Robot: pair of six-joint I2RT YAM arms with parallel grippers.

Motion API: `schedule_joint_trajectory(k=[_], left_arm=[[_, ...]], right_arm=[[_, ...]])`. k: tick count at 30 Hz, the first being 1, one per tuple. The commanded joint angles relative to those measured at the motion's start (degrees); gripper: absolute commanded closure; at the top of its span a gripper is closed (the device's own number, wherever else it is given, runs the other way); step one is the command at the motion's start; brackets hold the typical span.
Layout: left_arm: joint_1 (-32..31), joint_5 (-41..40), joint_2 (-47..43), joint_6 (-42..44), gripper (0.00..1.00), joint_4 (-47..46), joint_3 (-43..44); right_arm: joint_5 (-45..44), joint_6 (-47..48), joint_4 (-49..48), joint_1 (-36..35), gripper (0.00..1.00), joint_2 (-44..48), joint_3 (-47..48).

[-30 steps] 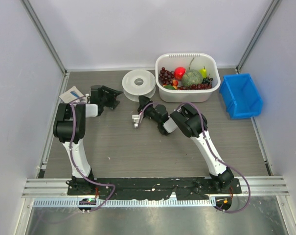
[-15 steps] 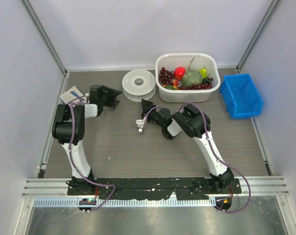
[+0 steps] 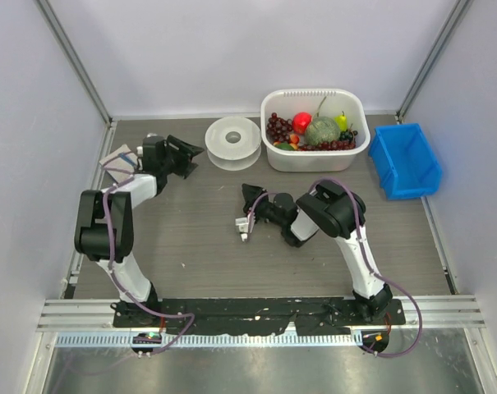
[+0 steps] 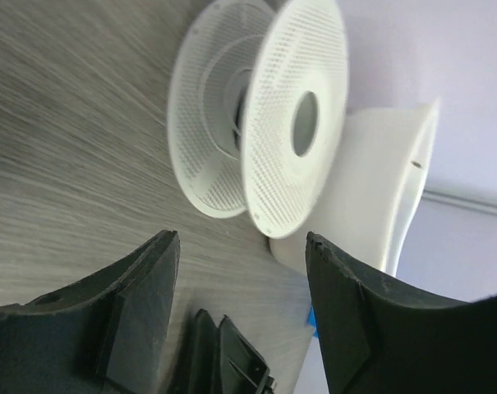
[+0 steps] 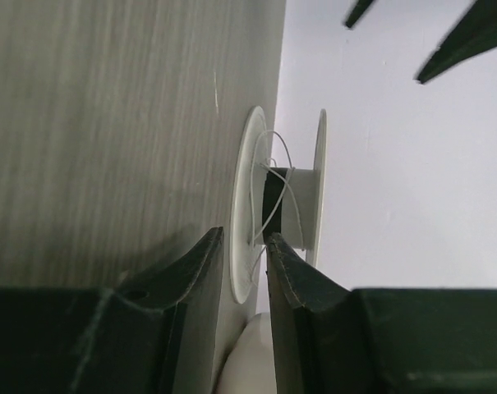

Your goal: Wrap the cables

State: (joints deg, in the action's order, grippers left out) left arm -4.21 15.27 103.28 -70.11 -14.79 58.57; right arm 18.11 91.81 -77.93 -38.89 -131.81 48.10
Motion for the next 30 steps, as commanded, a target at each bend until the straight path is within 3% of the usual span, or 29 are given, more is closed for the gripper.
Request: schedule_joint_trajectory(k=[1,5,11,13,16,19,22,24,27,30], left_arm=[[0.34,2.04,-9.57,6.99,0.33,4.84,-0.73],[0.25,4.23,-16.43,13.49,0.3,12.22,0.32],[-0.01,9.69,-25.22,26.75,0.06,28.56,4.18],[-0.01,11.36,-27.78,32.46,0.0,34.61,6.98],[-0.8,13.12,-29.98,43.0,0.0,47.09,12.78],[-1.24,12.85,-31.3,52.67,0.0,56.42,18.32],[-1.59,14.61,-31.22,62.86,0.0,65.65,23.07],[-2.29,11.99,-30.6,68.14,0.0,71.09,25.18],[-2.3,9.53,-30.95,73.96,0.0,73.49,24.59],[-2.3,4.87,-34.8,74.5,0.0,68.16,19.24]], right_arm=[[1.05,-0.75,-7.85,-1.01,0.67,8.66,-4.84],[-1.31,-2.16,-4.87,-1.8,0.67,18.5,-10.2],[-8.07,-6.46,5.58,-2.06,0.66,39.21,-16.98],[-10.88,-8.83,10.67,-2.15,0.64,47.03,-18.73],[-15.63,-13.31,28.54,-2.33,0.6,59.53,-18.22],[-24.42,-23.91,48.06,-2.33,0.54,72.17,-14.71],[-33.1,-33.78,59.45,-2.33,0.48,79.31,-9.53],[-38.29,-45.52,68.14,-2.33,0.46,82.13,-5.67],[-42.45,-56.28,81.04,-2.15,0.42,84.61,-1.35],[-40.61,-70.57,89.51,2.76,0.36,86.37,0.94]])
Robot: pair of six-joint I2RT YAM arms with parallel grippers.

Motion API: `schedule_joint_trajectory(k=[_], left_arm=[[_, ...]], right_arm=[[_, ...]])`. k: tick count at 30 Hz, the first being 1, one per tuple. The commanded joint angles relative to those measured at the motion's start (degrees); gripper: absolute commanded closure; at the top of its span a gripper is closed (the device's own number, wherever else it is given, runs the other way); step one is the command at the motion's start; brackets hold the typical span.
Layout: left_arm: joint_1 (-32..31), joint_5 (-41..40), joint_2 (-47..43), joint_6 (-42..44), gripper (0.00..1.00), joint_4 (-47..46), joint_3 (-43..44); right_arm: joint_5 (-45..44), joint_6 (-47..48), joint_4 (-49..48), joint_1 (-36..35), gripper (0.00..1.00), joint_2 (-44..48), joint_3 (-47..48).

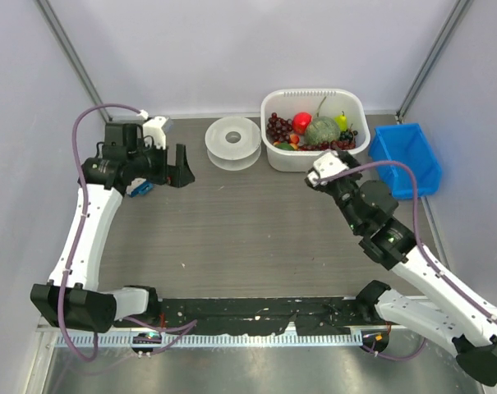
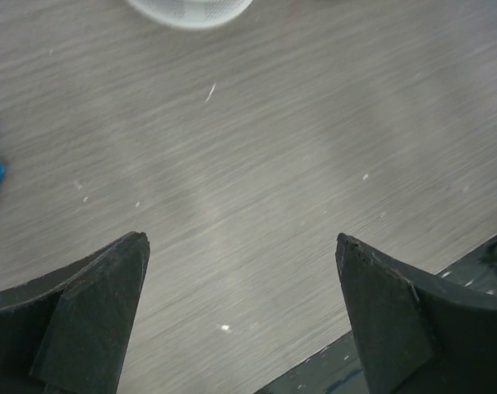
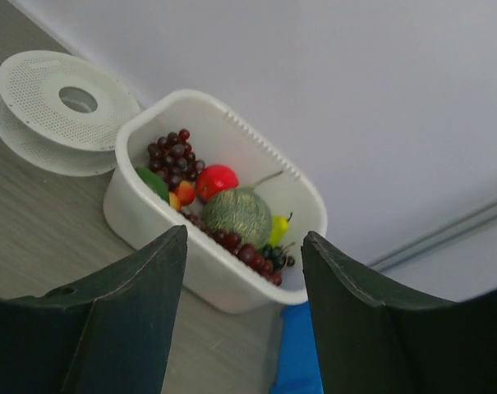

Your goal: Wrap the cables

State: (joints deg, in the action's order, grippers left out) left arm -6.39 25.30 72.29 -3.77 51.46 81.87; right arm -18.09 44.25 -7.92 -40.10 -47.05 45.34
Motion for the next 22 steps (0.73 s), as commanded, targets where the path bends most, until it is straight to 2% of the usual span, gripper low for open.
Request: schedule_joint_trajectory(k=[1,6,11,15,22], left_arm=[[-0.11,-6.3,-5.39,8.25,0.0,-0.11,-6.26],[-1.08,-15.26,-9.62,4.92,0.0,-8.9,-15.57],[-3.44,-20.01,-13.57,4.21,0.0,-14.89,-23.4],[-8.19,-24.77,-14.55,5.35,0.0,-16.74,-25.09],[-9.16,-27.41,-16.39,5.71,0.0,-17.71,-23.42]], right_arm=[[-4.85,-25.33,21.61,6.24,0.36,1.61,3.96],[-4.33,-37.01,25.67,11.09,0.33,5.03,0.72],[-3.18,-45.72,28.22,16.79,0.32,7.93,-2.88],[-2.57,-46.71,28.93,18.04,0.32,8.73,-4.21],[-2.22,-45.92,28.14,18.12,0.33,8.46,-2.19]])
